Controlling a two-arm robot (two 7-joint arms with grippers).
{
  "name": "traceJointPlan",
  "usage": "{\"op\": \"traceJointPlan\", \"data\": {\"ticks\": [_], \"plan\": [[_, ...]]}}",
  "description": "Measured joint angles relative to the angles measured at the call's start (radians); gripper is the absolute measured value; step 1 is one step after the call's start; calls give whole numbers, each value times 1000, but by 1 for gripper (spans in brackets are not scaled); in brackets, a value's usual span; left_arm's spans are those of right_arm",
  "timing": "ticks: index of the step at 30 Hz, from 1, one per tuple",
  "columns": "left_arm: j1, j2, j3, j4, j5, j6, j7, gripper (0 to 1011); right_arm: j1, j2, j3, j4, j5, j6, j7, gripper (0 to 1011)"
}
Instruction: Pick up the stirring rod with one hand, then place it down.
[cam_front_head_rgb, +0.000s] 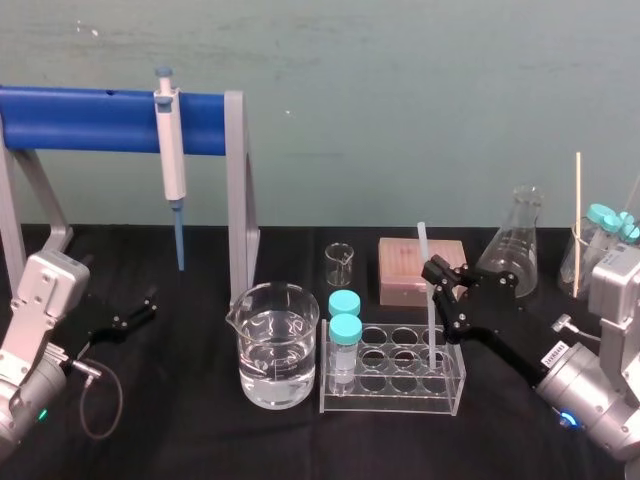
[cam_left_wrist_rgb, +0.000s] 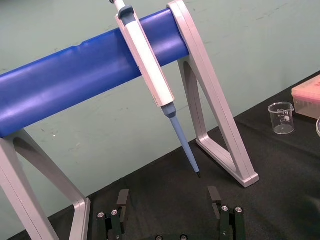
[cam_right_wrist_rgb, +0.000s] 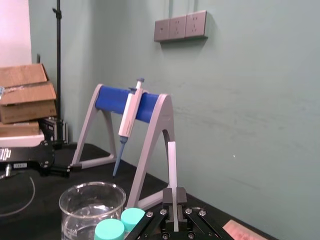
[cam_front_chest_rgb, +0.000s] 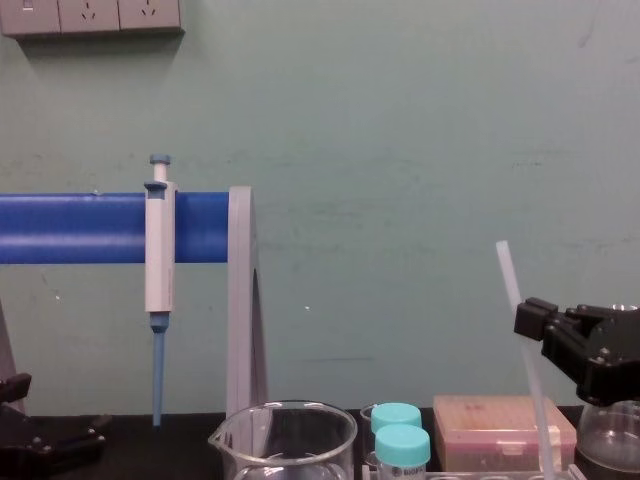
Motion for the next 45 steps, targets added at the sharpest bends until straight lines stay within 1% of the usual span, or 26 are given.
{"op": "traceJointPlan", "data": {"ticks": [5, 8, 12, 13, 18, 27, 45], "plan": [[0, 0, 0, 0, 0, 0, 0, 1000, -5, -8, 15, -7, -1, -14, 7, 45], [0, 0, 0, 0, 0, 0, 0, 1000, 0, -8, 31, -28, 6, -11, 17, 45], [0, 0, 0, 0, 0, 0, 0, 1000, 14, -1, 62, -76, 45, 23, 37, 45], [0, 0, 0, 0, 0, 0, 0, 1000, 21, 2, 78, -96, 69, 41, 49, 45], [0, 0, 0, 0, 0, 0, 0, 1000, 43, 11, 116, -137, 142, 89, 90, 45], [0, 0, 0, 0, 0, 0, 0, 1000, 61, 26, 124, -143, 160, 104, 111, 45], [0, 0, 0, 0, 0, 0, 0, 1000, 49, 30, 126, -144, 169, 104, 108, 45]]}}
